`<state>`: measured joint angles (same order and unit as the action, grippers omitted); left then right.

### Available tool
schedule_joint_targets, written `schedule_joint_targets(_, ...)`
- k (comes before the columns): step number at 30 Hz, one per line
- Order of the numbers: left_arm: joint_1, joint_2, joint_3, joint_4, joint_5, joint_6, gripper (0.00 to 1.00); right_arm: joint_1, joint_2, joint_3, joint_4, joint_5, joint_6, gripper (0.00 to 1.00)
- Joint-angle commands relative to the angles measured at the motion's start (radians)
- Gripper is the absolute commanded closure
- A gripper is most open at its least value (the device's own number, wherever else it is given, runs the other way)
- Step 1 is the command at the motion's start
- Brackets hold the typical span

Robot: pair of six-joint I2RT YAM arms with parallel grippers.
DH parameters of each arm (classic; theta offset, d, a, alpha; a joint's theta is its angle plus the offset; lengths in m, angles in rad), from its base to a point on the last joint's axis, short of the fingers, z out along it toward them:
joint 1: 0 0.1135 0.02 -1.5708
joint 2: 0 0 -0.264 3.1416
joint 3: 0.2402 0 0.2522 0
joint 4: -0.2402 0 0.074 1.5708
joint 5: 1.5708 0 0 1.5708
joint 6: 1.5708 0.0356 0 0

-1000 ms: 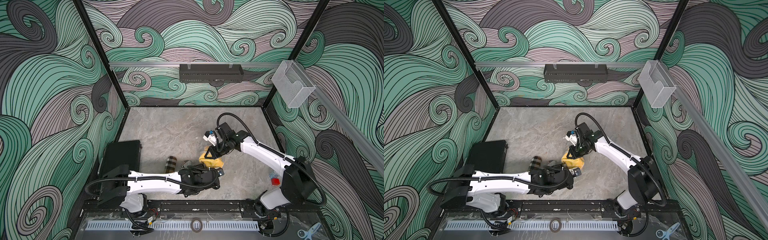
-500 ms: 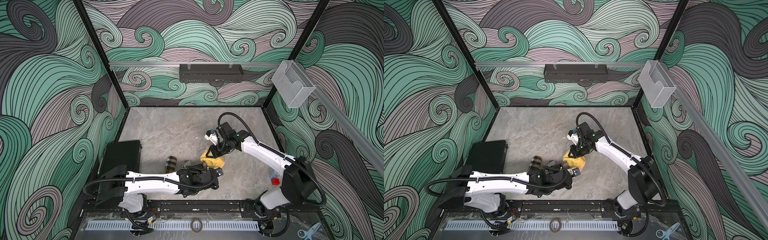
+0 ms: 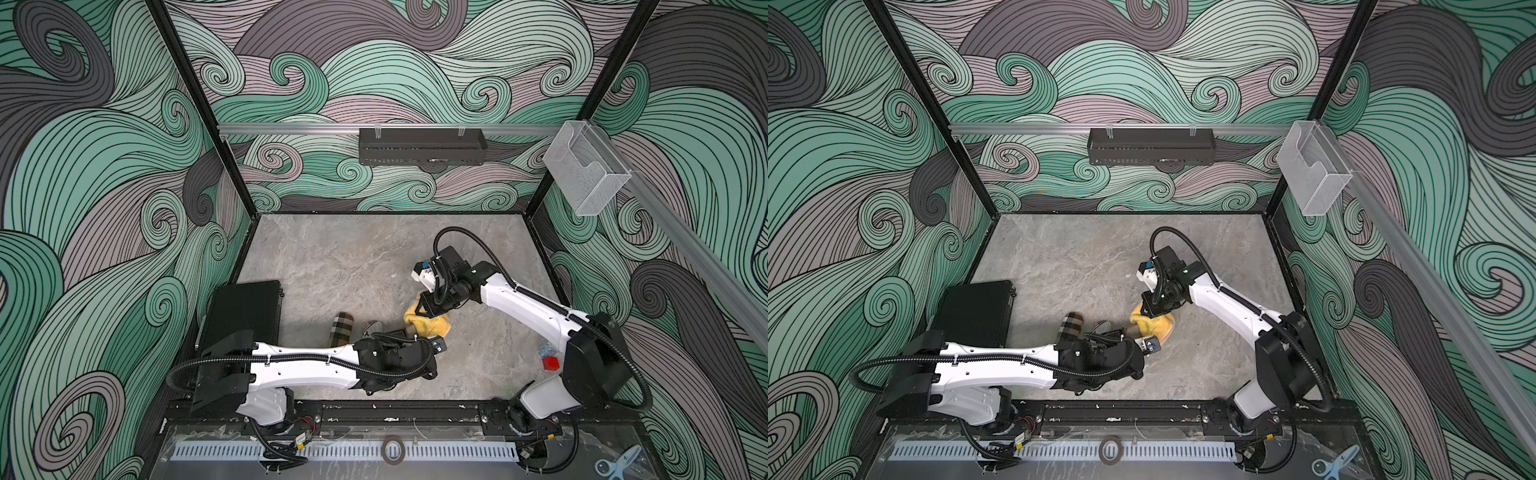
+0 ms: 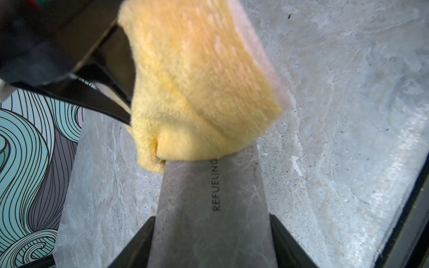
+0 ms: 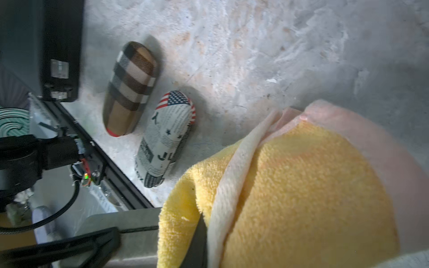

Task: Wipe the eyeglass case
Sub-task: Wipe the dirt from the eyeglass case.

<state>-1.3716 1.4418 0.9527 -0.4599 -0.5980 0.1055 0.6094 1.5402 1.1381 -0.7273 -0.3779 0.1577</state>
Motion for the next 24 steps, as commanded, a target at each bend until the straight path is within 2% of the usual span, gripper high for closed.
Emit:
schedule_joint_targets(1,-0.003,-0.053,0.019,0.056,-0.099,-0.021,0.49,0.004,0.006,0.003,-0.072,-0.01,0.0,1.0)
schedule_joint_targets(5,-0.002,-0.048,0.02,0.063,-0.103,-0.02,0.49,0.006,-0.021,-0.001,0.029,-0.227,0.013,1.0)
schedule_joint_targets(8,-0.003,-0.043,0.02,0.069,-0.104,-0.02,0.49,0.01,-0.025,-0.002,0.067,-0.341,0.016,1.0)
schedule_joint_targets(11,-0.002,-0.043,0.021,0.069,-0.104,-0.019,0.49,0.011,-0.017,-0.003,0.06,-0.367,0.003,1.0)
schedule_joint_targets(13,-0.003,-0.044,0.02,0.071,-0.104,-0.018,0.49,0.012,-0.003,-0.003,0.029,-0.337,-0.013,1.0)
schedule_joint_targets(20,-0.001,-0.043,0.015,0.065,-0.111,-0.035,0.49,-0.003,0.014,-0.045,-0.054,-0.016,-0.005,1.0)
schedule_joint_targets(24,0.0,-0.049,0.0,0.068,-0.121,-0.072,0.48,-0.053,-0.005,-0.095,-0.049,0.086,0.027,1.0)
